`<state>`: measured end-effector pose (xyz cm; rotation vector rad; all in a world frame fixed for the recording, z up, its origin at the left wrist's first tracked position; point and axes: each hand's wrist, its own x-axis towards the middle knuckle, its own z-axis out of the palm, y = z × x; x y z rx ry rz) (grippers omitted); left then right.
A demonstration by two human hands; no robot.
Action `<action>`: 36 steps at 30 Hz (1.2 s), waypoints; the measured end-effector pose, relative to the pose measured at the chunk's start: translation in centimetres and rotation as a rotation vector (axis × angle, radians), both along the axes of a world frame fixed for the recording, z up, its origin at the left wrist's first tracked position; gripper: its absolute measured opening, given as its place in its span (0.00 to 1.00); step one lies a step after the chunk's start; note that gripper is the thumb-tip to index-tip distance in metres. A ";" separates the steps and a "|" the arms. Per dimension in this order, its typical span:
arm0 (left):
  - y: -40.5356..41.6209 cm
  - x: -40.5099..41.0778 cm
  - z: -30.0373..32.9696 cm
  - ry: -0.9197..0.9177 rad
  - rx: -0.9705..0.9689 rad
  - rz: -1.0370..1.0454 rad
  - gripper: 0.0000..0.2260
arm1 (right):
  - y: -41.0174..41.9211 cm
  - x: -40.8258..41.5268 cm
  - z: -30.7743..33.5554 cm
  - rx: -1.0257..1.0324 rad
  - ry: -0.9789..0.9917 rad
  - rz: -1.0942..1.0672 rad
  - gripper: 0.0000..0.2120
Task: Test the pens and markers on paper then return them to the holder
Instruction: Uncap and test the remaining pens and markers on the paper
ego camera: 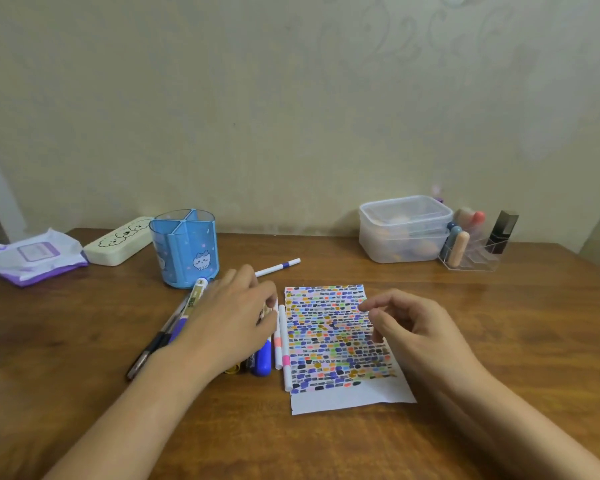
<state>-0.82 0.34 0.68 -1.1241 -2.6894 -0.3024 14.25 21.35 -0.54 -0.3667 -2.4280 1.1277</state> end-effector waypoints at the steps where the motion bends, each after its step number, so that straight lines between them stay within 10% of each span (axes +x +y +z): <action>1: 0.1 0.1 -0.1 -0.005 0.000 -0.022 0.09 | -0.1 -0.2 0.3 0.017 0.001 -0.010 0.06; 22: 0.4 0.3 -1.2 -0.100 -0.072 -0.281 0.19 | -1.2 -20.8 -0.1 0.920 -0.320 0.151 0.21; 28: 0.4 0.2 -1.4 -0.091 -0.075 -0.287 0.18 | -1.0 -20.9 -0.6 0.816 -0.295 0.128 0.10; 36: 0.3 0.3 -1.4 -0.100 -0.089 -0.289 0.19 | 1.0 -14.0 1.3 0.012 -0.116 0.118 0.05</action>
